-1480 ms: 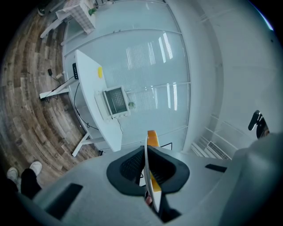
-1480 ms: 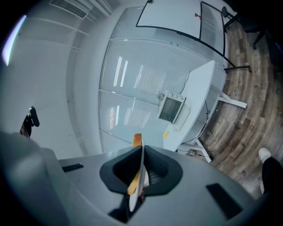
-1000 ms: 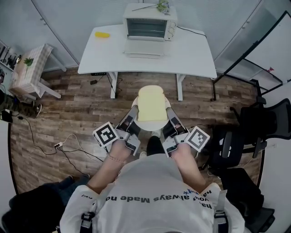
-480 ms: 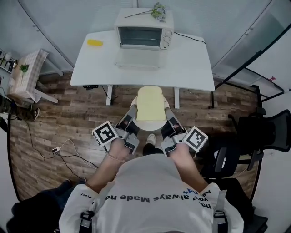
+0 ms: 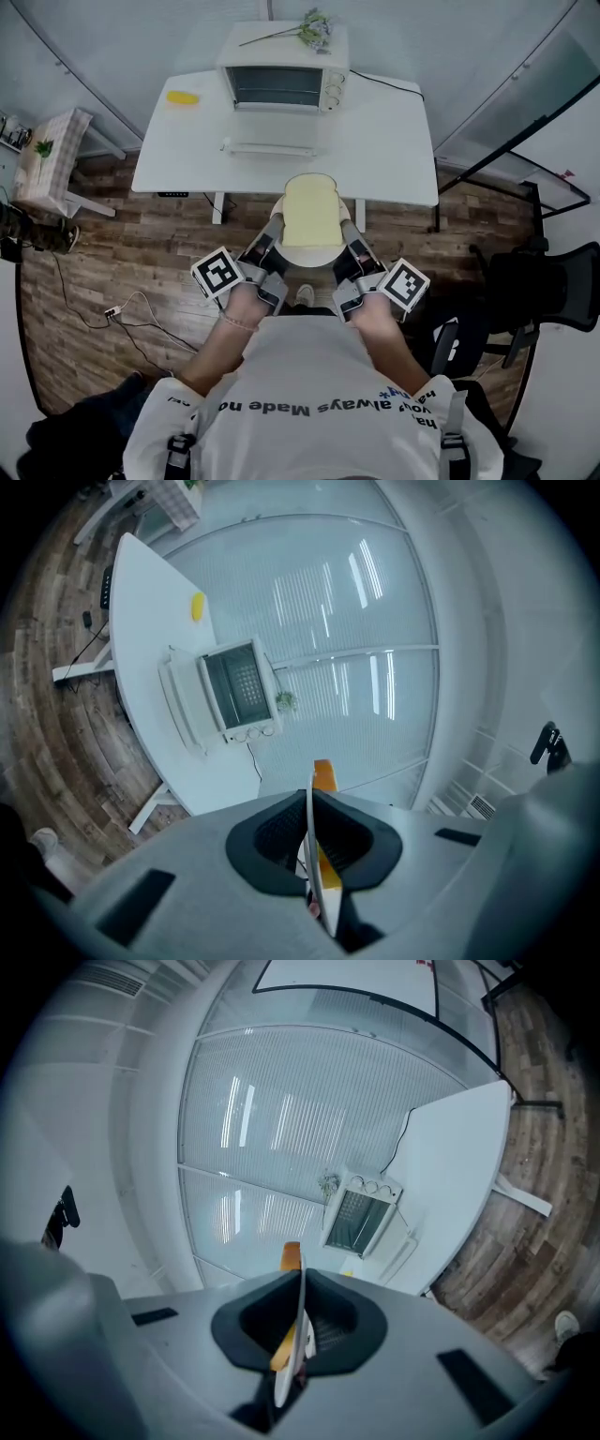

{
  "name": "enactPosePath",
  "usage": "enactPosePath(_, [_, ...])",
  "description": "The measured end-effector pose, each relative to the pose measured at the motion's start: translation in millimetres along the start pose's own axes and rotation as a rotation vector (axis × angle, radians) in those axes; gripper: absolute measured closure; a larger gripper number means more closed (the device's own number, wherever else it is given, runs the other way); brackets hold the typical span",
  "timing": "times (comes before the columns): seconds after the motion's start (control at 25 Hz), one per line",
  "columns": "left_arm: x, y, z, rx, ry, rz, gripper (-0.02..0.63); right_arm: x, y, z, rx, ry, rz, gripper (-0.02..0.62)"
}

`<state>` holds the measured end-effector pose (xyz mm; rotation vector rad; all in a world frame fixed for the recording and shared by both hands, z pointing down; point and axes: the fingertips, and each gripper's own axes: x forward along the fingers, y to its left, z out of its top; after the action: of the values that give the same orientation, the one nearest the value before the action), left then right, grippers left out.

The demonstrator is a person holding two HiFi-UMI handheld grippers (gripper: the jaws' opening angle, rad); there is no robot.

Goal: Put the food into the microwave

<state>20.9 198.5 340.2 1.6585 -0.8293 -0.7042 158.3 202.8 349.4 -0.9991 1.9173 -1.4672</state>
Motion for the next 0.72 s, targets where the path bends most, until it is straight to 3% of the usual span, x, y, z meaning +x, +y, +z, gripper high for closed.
enactPosePath(0.36, [26,16,17,0.005,-0.004,0.009,0.589,29,-15,15,0.018,0.007,0.005,0.574])
enactPosePath(0.72, [49,31,66,0.004,-0.006,0.013,0.589,86,-19,21,0.007,0.015,0.004,0.574])
